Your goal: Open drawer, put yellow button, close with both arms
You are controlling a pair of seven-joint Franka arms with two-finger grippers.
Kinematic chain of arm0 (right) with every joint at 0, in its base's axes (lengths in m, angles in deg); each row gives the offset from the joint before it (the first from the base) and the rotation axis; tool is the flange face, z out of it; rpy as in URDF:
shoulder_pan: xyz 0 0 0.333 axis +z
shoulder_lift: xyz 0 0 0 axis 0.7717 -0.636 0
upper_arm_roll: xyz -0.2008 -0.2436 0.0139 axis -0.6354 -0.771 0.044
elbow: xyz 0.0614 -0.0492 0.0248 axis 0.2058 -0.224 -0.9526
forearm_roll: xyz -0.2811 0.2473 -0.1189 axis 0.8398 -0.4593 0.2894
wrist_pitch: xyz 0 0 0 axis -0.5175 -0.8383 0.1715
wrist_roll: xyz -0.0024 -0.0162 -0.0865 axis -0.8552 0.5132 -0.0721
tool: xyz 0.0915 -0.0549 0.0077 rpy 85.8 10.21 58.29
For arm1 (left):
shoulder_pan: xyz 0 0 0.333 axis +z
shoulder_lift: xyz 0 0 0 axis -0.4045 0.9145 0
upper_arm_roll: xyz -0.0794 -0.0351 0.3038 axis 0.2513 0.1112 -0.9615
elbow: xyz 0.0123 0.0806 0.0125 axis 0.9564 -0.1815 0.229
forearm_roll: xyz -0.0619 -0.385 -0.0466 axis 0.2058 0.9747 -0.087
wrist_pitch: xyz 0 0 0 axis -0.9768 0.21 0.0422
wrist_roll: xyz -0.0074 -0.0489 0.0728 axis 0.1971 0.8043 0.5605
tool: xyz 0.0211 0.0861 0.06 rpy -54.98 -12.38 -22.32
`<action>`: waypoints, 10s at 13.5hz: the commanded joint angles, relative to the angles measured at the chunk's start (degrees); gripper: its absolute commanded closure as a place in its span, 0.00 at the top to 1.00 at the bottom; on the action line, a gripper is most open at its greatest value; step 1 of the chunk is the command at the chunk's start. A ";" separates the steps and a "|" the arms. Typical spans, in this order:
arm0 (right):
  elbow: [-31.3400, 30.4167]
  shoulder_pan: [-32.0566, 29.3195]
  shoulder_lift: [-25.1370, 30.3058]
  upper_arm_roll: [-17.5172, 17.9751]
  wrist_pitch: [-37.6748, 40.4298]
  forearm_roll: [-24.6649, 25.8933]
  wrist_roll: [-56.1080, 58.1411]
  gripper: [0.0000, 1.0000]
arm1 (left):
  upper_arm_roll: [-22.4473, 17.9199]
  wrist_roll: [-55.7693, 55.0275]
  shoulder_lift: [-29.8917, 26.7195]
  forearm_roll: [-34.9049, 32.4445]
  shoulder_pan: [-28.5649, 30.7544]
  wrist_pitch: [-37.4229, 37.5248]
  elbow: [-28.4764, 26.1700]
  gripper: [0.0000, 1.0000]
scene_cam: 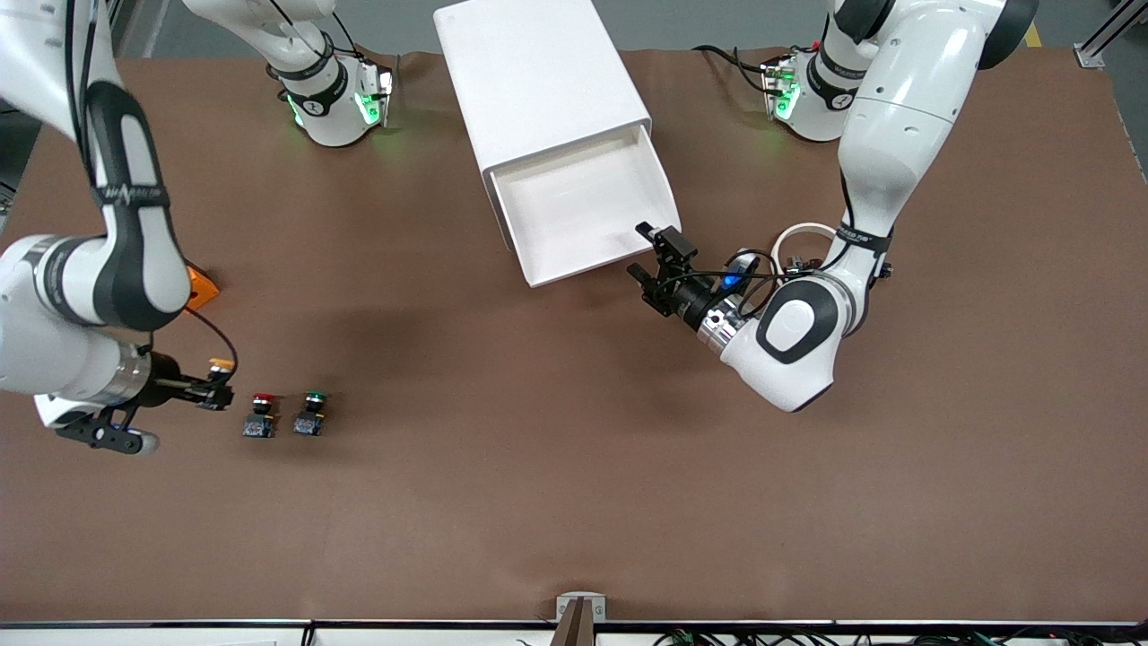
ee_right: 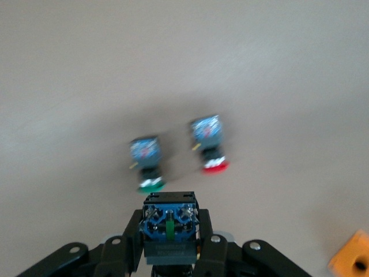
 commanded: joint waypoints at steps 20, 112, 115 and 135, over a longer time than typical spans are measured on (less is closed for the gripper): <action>1.74 50.75 8.79 -0.52 4.51 7.24 -82.16 0.00 | -7.81 74.93 -5.23 -40.52 -0.12 -18.60 13.52 1.00; 3.61 -7.69 28.73 -0.78 32.56 3.11 23.38 1.00 | -1.74 47.16 -16.49 -42.01 -28.36 -39.64 -7.84 1.00; 1.74 -7.25 30.24 -0.87 31.31 3.11 23.29 1.00 | -1.74 47.86 -18.06 -48.68 -23.53 -39.64 -7.40 1.00; 2.26 -5.31 30.68 -0.43 30.35 4.25 21.62 1.00 | -1.39 116.92 -45.04 -55.56 10.67 -40.17 -35.78 1.00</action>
